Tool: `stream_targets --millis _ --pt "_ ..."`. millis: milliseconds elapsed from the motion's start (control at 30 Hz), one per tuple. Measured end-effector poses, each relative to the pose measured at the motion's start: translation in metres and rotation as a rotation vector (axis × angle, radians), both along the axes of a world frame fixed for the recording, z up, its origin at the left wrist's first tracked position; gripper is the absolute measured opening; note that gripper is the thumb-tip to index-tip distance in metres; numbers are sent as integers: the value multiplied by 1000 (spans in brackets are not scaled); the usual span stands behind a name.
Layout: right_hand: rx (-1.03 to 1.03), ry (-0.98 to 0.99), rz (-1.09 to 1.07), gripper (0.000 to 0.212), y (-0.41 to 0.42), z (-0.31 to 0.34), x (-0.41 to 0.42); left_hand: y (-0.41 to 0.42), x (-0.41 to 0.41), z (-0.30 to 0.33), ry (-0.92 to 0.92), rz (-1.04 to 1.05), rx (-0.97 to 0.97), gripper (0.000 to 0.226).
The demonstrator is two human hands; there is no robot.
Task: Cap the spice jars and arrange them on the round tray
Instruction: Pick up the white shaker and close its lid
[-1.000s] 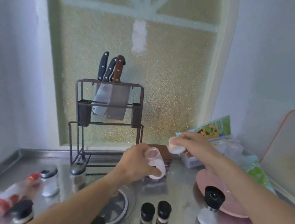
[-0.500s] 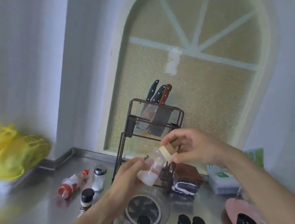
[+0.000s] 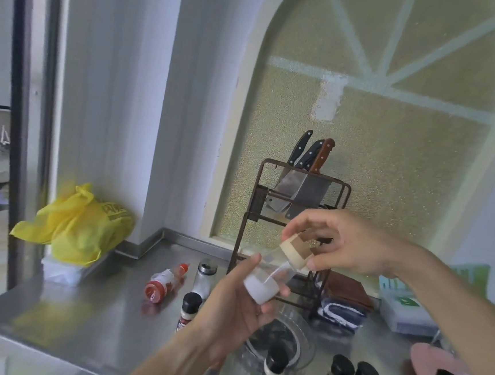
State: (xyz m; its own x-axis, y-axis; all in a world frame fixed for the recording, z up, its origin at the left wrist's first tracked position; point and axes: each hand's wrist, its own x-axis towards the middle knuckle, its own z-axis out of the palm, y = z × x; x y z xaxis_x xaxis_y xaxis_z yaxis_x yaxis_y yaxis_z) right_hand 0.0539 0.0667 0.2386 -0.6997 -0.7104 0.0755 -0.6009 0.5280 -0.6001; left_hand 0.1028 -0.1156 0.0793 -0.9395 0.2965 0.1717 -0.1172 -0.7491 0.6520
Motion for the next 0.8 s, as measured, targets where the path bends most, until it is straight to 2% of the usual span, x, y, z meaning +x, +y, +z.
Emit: stream_targets --millis 100,267,467,533,700,800 --pt "-16 -6 11 52 -1 1 0 0 3 -4 55 11 -10 52" --pt "94 54 -2 43 0 6 -1 4 3 -9 120 100 -21 62" --pt "181 117 -85 36 -4 3 -1 9 1 -17 90 166 -124 59" --pt "170 96 -52 37 -3 3 0 9 4 -16 49 114 -114 52" --pt "98 10 57 43 -2 1 3 9 4 -8 -160 -110 70 53" --pt "85 21 94 45 -2 0 3 9 2 -9 -206 -243 177 50"
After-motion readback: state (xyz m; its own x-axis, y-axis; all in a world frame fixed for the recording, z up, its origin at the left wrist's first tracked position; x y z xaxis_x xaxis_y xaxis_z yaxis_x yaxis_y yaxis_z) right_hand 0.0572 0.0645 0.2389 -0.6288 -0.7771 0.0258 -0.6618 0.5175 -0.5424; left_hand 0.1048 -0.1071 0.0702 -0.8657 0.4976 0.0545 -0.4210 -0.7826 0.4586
